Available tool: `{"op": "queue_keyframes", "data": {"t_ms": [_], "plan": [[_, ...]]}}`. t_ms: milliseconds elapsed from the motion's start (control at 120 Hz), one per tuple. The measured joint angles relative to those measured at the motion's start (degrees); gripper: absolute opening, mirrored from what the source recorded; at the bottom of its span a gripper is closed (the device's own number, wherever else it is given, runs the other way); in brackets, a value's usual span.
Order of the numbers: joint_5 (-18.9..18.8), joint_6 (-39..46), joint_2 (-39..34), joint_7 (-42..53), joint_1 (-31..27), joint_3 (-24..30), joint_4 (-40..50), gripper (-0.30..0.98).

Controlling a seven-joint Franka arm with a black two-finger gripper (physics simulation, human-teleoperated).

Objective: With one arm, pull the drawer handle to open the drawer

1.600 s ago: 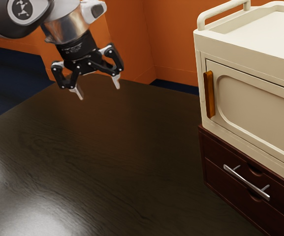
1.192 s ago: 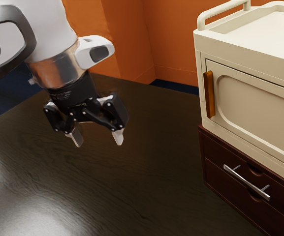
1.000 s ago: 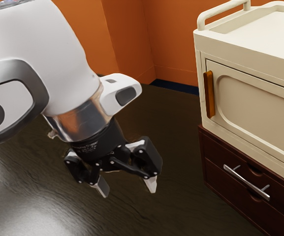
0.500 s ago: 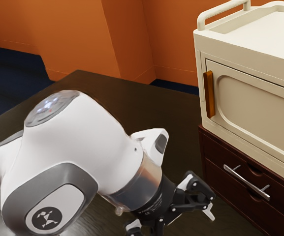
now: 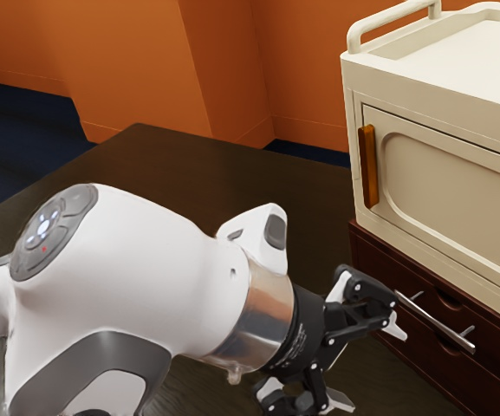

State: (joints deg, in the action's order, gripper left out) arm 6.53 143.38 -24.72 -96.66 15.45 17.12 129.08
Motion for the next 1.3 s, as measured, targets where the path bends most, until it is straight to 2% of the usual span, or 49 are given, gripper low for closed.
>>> {"op": "queue_keyframes", "data": {"t_ms": [117,292,658,808,1300], "plan": [[-2.7,2.2,2.1,-1.6,-0.7,-0.4,-0.2,0.58],[-4.1,6.5,5.2,-2.4,-0.7,-0.8,-0.4,0.55],[-4.4,9.6,6.3,-2.7,-0.4,-0.9,0.6,0.41],[-4.4,10.2,6.7,-2.6,-0.6,-1.1,1.5,0.39],[-4.4,19.6,13.2,0.2,-0.8,-3.4,0.3,0.35]]}}
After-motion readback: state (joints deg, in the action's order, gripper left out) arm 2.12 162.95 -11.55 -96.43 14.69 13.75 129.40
